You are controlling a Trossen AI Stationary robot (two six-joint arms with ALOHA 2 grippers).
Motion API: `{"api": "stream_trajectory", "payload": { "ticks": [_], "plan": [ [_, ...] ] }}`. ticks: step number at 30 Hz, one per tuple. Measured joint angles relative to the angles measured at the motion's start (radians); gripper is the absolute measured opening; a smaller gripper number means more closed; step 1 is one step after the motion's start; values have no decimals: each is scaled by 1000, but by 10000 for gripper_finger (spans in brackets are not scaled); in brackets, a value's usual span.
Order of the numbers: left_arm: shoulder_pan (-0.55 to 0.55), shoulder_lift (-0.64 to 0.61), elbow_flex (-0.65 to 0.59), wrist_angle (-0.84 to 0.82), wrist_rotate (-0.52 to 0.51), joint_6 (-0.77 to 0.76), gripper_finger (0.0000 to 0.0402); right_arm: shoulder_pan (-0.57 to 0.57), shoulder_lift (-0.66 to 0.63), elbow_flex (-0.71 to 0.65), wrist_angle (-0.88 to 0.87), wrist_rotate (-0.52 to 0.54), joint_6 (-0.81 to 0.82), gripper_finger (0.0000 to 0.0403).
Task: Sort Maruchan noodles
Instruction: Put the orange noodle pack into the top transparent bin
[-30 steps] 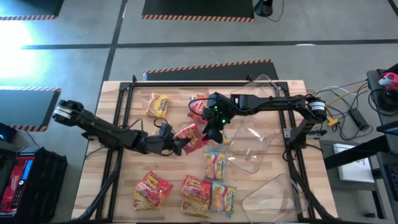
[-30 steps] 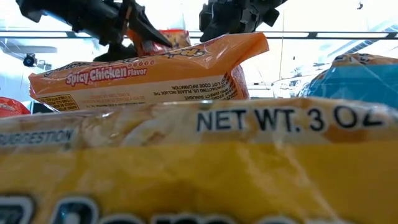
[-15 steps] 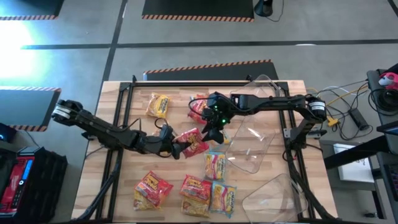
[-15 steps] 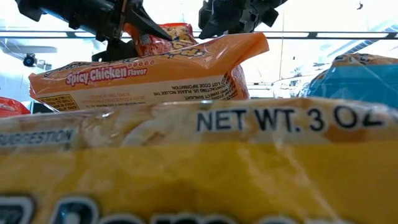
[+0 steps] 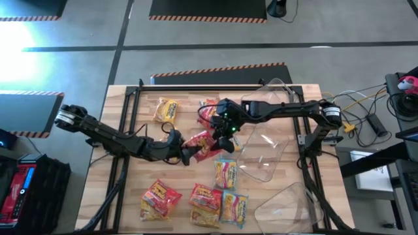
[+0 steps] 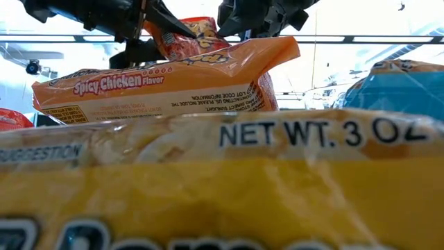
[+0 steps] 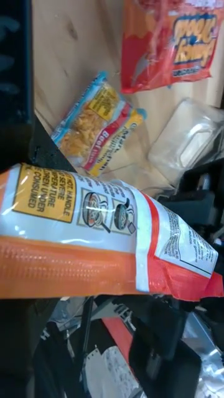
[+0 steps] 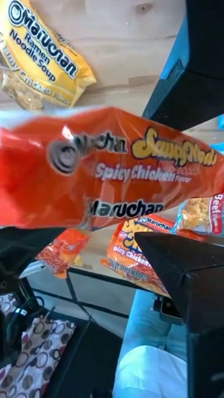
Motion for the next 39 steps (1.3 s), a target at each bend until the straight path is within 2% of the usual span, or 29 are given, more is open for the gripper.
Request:
{"api": "stream_trajectory", "payload": {
  "ticks": [8, 16, 30, 39],
  "plan": [
    [2, 0, 0, 67, -45, 80, 141, 9, 0, 0, 31, -7, -9, 232],
    [2, 0, 0, 75, -57, 99, 141, 11, 0, 0, 35, -6, -7, 205],
    [1, 0, 0, 77, -56, 92, 141, 10, 0, 0, 45, 1, 5, 85],
    [2, 0, 0, 75, -61, 75, 171, 11, 0, 0, 44, -7, 29, 79]
  ]
}}
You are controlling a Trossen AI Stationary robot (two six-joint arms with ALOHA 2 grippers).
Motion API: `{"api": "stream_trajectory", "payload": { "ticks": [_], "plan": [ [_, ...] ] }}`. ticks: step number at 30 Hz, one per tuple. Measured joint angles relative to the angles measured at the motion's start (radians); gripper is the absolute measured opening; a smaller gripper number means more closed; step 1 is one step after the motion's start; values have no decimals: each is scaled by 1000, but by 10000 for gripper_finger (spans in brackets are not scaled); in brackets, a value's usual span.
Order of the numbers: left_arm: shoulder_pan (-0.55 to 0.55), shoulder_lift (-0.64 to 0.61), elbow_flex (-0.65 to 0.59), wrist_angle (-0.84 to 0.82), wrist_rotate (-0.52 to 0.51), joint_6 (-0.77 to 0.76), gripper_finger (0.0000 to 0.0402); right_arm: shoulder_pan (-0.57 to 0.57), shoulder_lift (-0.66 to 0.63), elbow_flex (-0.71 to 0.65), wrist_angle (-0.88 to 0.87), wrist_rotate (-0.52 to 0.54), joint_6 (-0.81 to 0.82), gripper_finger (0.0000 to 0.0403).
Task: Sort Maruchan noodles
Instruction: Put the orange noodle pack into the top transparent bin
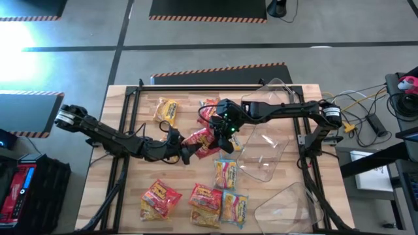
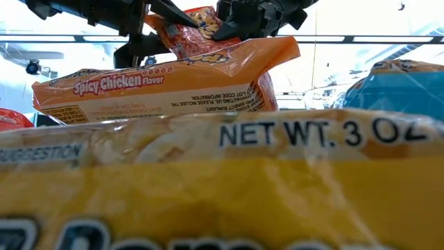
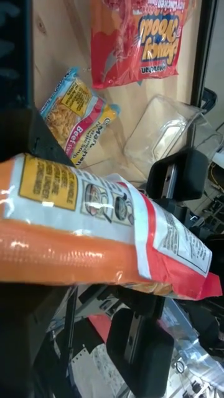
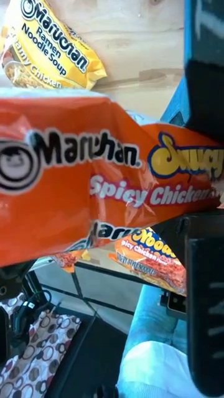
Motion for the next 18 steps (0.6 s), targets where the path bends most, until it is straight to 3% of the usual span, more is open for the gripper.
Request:
{"api": "stream_trajectory", "payload": {
  "ticks": [18],
  "plan": [
    [3, 0, 0, -12, -3, -2, 203, -1, -1, 0, -66, -3, -12, 76]
  ]
}}
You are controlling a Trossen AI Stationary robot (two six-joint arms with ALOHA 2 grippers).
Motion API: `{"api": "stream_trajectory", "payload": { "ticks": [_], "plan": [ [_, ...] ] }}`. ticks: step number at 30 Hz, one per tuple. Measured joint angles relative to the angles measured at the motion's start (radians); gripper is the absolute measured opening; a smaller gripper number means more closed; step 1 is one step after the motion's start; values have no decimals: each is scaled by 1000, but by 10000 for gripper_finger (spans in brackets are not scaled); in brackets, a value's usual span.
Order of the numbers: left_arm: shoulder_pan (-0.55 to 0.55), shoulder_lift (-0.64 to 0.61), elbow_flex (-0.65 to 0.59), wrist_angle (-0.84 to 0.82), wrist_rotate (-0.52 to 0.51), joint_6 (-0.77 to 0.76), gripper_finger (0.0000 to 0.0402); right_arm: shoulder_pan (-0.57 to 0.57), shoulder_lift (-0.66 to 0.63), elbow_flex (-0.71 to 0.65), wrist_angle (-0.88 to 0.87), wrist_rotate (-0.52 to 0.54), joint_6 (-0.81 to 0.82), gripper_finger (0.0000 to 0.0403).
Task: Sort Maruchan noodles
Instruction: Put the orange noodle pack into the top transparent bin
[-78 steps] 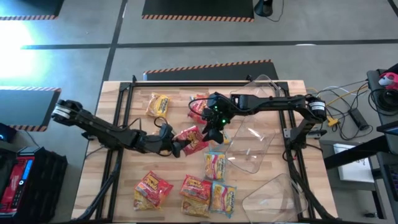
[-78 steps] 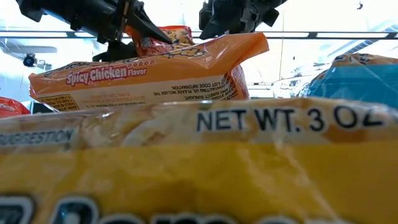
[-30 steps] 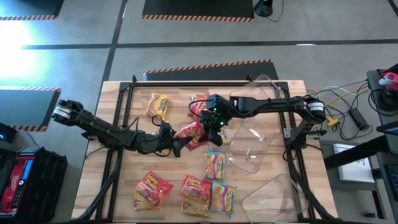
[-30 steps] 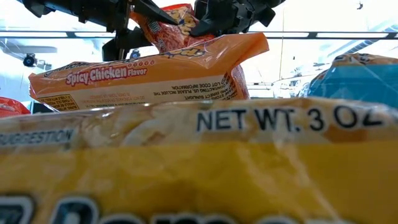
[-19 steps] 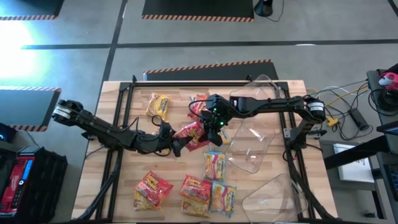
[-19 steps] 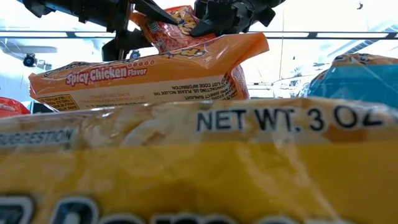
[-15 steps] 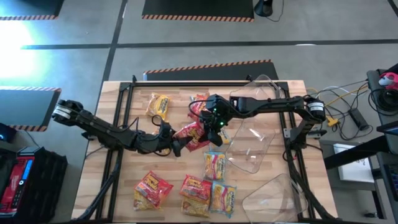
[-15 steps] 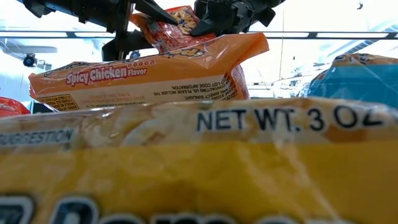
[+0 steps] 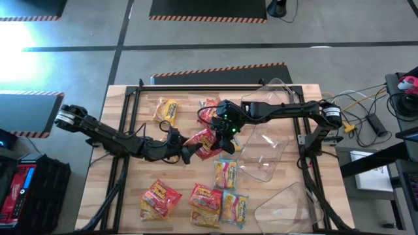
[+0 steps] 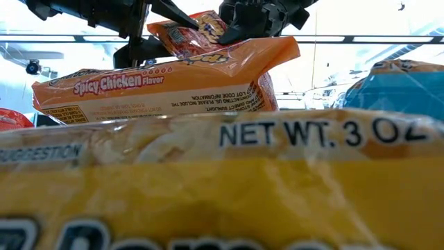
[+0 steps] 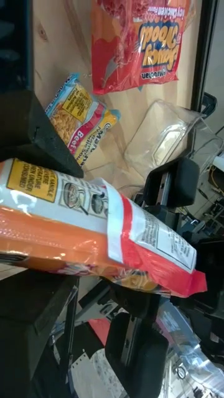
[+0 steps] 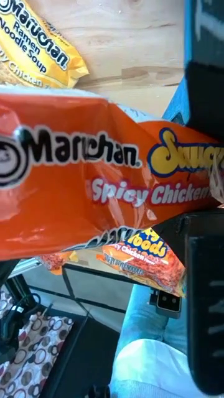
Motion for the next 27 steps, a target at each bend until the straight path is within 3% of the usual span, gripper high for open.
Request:
{"api": "stream_trajectory", "payload": {
  "ticks": [17, 27],
  "plan": [
    [43, 0, 1, -40, 2, -5, 204, -44, -87, 0, -247, 17, -47, 75],
    [61, 0, 1, -46, 3, -5, 204, -112, -164, 0, -469, 148, -140, 75]
  ]
}}
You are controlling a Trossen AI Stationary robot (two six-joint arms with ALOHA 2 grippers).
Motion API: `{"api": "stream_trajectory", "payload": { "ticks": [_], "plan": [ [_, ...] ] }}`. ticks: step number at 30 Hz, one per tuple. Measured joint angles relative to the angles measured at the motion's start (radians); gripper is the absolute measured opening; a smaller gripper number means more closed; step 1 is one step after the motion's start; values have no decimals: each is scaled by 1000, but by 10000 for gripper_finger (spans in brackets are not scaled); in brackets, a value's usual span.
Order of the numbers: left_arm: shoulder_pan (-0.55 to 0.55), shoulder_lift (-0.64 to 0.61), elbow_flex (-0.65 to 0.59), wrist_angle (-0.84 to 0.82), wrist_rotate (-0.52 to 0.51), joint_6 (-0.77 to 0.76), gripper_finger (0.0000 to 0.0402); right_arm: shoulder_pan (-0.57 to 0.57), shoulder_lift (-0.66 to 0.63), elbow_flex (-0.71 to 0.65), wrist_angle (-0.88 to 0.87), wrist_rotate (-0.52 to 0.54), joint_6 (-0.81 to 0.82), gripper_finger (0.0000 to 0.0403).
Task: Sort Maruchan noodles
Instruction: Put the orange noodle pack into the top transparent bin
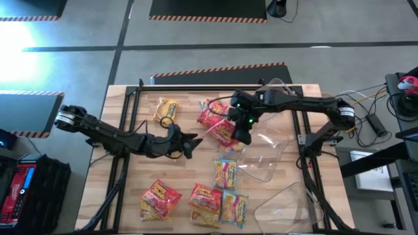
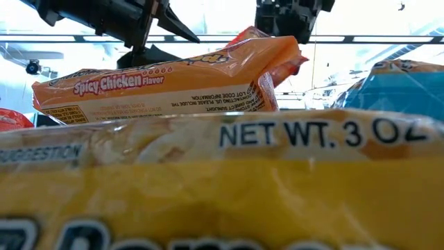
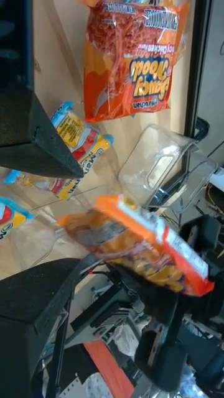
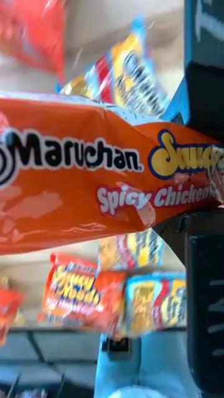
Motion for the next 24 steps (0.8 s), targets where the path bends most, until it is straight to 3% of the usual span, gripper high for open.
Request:
{"api": "stream_trajectory", "payload": {
  "ticks": [15, 24],
  "plan": [
    [21, 0, 0, 3, 2, -22, 204, -244, -136, 2, -296, 328, -125, 76],
    [35, 0, 0, 4, 2, -22, 204, -462, -147, 2, -312, 376, -121, 75]
  ]
}}
